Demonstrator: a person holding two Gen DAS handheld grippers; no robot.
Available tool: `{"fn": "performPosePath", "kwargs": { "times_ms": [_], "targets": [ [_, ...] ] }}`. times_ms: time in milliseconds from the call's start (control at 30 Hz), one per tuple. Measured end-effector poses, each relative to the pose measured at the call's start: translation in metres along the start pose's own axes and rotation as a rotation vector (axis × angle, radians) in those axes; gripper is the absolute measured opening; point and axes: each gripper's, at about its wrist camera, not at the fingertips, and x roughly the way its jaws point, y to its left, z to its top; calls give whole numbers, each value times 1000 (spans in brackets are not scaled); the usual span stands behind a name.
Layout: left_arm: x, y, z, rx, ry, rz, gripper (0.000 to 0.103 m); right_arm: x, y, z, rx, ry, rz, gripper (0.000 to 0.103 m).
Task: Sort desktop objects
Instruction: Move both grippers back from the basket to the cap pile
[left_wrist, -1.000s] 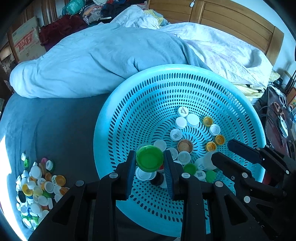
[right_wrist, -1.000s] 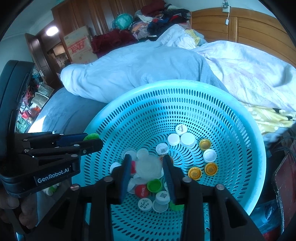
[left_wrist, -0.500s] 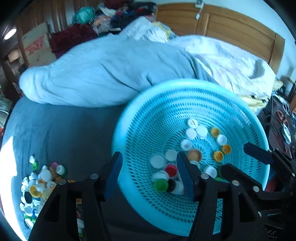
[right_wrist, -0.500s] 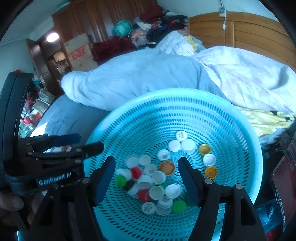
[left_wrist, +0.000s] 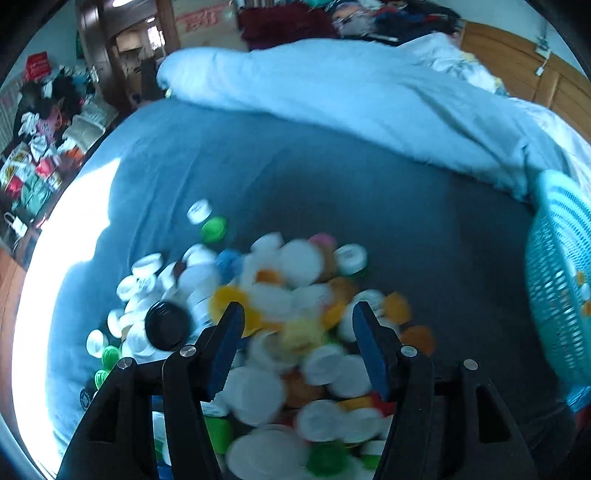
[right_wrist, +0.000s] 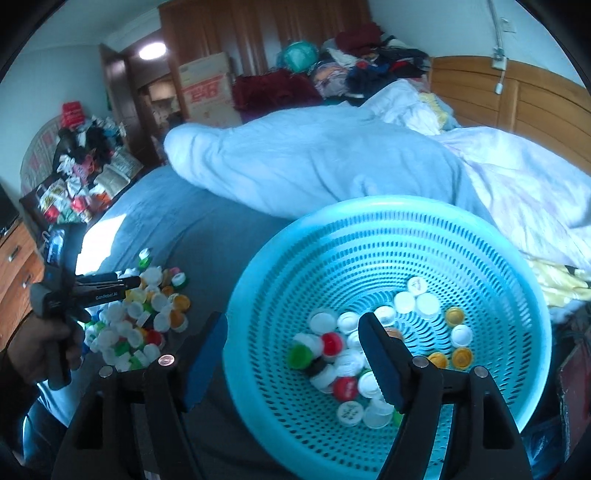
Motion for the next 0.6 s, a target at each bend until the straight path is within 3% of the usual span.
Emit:
{"fn": "performPosePath", "kwargs": {
  "times_ms": [67, 133, 233, 333, 433, 600],
  "targets": [
    [13, 14, -11, 4, 19, 16, 56, 1, 7, -1, -14, 9, 0, 78],
    [15, 30, -22, -8, -2, -29, 65, 2, 15, -2, -29, 19, -3, 78],
    [8, 44, -36, 23, -31, 6, 69, 4, 22, -1, -43, 30, -7, 78],
    [-2, 70, -46, -31, -69, -8, 71, 10, 35, 1, -61, 44, -1, 79],
    [5, 96, -59, -52, -14, 68, 71, 16, 53, 3, -94, 54, 14, 79],
    [1, 139, -88, -108, -5, 64, 72, 23, 87, 3, -151, 64, 46, 82]
  ]
}}
